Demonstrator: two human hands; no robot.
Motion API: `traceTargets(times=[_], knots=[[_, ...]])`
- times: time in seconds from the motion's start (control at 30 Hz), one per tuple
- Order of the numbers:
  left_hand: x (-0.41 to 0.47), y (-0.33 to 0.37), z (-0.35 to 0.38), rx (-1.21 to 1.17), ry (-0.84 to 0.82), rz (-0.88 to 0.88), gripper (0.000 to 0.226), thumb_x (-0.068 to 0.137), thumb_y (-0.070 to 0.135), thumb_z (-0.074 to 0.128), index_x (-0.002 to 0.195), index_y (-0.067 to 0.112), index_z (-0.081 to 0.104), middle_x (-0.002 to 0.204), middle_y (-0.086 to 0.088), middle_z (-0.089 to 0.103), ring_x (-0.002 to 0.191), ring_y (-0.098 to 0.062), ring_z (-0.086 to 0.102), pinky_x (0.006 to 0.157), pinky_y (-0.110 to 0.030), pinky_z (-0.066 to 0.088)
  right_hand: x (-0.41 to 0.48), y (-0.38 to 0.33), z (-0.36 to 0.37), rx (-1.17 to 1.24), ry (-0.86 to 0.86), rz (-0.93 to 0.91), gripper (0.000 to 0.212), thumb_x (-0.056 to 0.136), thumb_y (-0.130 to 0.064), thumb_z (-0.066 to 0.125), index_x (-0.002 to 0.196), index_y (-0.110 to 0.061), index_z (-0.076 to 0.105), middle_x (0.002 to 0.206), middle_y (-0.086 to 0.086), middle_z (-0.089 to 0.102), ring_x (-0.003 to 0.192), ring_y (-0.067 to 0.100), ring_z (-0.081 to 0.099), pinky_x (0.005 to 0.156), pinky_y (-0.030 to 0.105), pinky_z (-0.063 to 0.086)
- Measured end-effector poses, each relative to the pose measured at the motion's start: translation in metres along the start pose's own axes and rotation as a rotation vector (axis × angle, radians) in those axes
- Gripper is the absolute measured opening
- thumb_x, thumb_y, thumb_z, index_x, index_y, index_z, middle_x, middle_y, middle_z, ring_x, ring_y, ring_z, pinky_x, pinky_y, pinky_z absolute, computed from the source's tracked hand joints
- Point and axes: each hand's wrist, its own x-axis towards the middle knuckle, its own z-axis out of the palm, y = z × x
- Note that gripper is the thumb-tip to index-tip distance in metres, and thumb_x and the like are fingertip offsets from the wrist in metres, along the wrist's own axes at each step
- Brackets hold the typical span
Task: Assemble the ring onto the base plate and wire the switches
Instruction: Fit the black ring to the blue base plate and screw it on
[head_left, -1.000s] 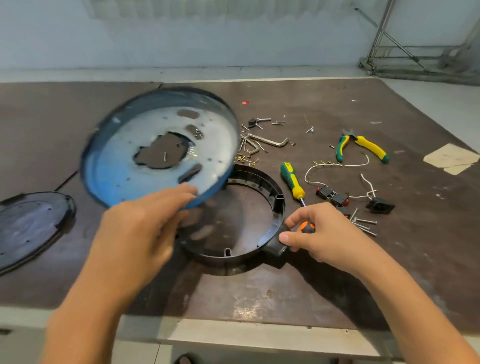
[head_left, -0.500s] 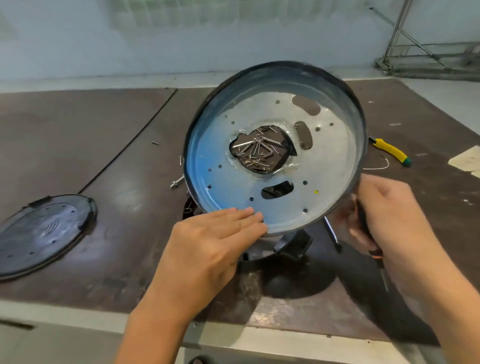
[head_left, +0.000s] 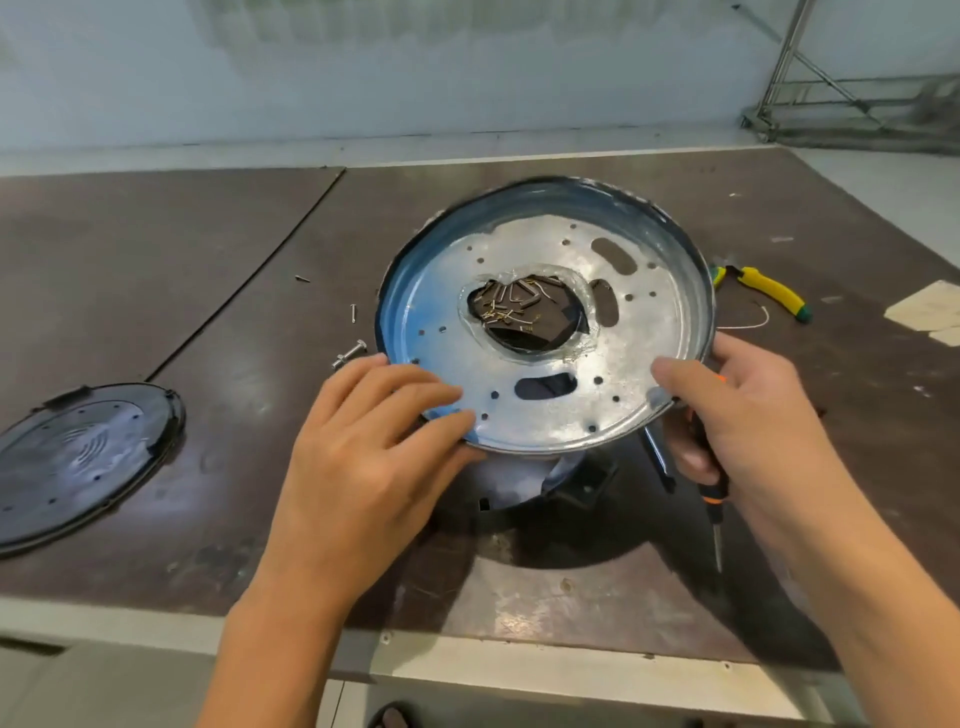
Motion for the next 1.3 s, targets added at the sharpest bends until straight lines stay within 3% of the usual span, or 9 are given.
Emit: traceTargets(times=[0.1,0.27,0.4,0.57,0.7,0.9,1.07,1.2,1.3], knots=[[-0.001,-0.003,-0.001,-0.008,-0.061,-0.103,0.026,0.094,0.031,0.064,0.108,0.011,0.074,0.115,-0.009,0.069,0.111,-0.026,0.062,0.111,-0.044,0.039,0.000,0.004,0.002,0.082,-0.031,0.062,0.019,0.091,-0.014,0.068,0.108,-0.007,0.064,0.058,0.019,0.048,0.035,0.018,0.026,0.040,0.020,0.022],[0.003,-0.001,-0.004,0.025,-0.115,-0.161,0.028,0.083,0.026,0.075,0.109,0.015,0.073,0.114,-0.005,0.067,0.111,-0.023,0.060,0.118,-0.050,0.028,-0.009,0.002,0.018,0.148,-0.122,0.108,0.035,0.084,-0.017,0.075,0.116,-0.018,0.064,0.062,0.019,0.049,0.039,0.017,0.029,0.037,0.025,0.022],[0.005,0.012,-0.003,0.016,-0.126,-0.104,0.016,0.083,0.024,0.070,0.098,0.020,0.072,0.110,-0.002,0.066,0.108,-0.021,0.061,0.120,-0.058,0.016,-0.015,0.001,0.027,0.104,-0.156,0.092,0.037,0.085,-0.018,0.075,0.120,-0.022,0.061,0.054,0.000,0.058,0.038,0.014,0.033,0.035,0.023,0.026],[0.007,0.028,0.008,-0.002,-0.170,-0.019,0.015,0.080,0.013,0.077,0.094,0.018,0.074,0.109,-0.006,0.067,0.105,-0.026,0.063,0.108,-0.053,0.038,-0.021,0.006,0.041,0.068,-0.197,0.081,0.041,0.084,-0.025,0.076,0.120,-0.021,0.058,0.050,-0.005,0.060,0.034,0.013,0.033,0.036,0.020,0.027],[0.008,0.023,0.004,-0.059,-0.155,-0.018,0.006,0.084,0.017,0.076,0.090,0.014,0.075,0.106,-0.004,0.069,0.099,-0.024,0.064,0.082,-0.038,0.055,-0.018,0.008,0.040,0.115,-0.220,0.113,0.049,0.077,-0.033,0.078,0.118,-0.016,0.057,0.051,-0.005,0.060,0.033,0.013,0.031,0.038,0.019,0.027],[0.007,0.023,0.001,-0.120,-0.247,-0.092,0.015,0.085,0.030,0.069,0.091,0.020,0.078,0.114,0.004,0.069,0.105,-0.013,0.065,0.061,-0.035,0.060,-0.010,0.012,0.032,0.131,-0.239,0.162,0.047,0.077,-0.030,0.078,0.117,-0.013,0.059,0.050,0.003,0.056,0.033,0.014,0.029,0.038,0.018,0.026],[0.005,0.013,-0.004,-0.165,-0.467,-0.051,0.029,0.088,0.046,0.052,0.092,0.033,0.077,0.118,0.019,0.062,0.086,-0.005,0.063,0.055,-0.026,0.055,-0.009,0.014,0.027,0.058,-0.388,0.322,0.041,0.090,-0.027,0.070,0.124,-0.015,0.051,0.086,0.019,0.076,0.034,0.011,0.028,0.036,0.017,0.024],[-0.002,0.005,-0.001,-0.201,-0.530,-0.055,0.029,0.088,0.046,0.051,0.089,0.032,0.077,0.117,0.024,0.057,0.092,0.000,0.057,0.059,-0.028,0.056,-0.004,0.020,0.024,0.024,-0.389,0.409,0.035,0.094,-0.025,0.066,0.123,-0.010,0.051,0.084,0.025,0.073,0.034,0.010,0.031,0.037,0.015,0.025],[-0.005,0.000,0.002,-0.260,-0.557,-0.083,0.027,0.088,0.046,0.055,0.091,0.031,0.077,0.117,0.025,0.056,0.096,0.003,0.054,0.065,-0.027,0.057,0.001,0.025,0.019,-0.016,-0.325,0.387,0.046,0.095,-0.023,0.066,0.134,-0.014,0.043,0.081,0.023,0.073,0.034,0.012,0.033,0.038,0.015,0.027]])
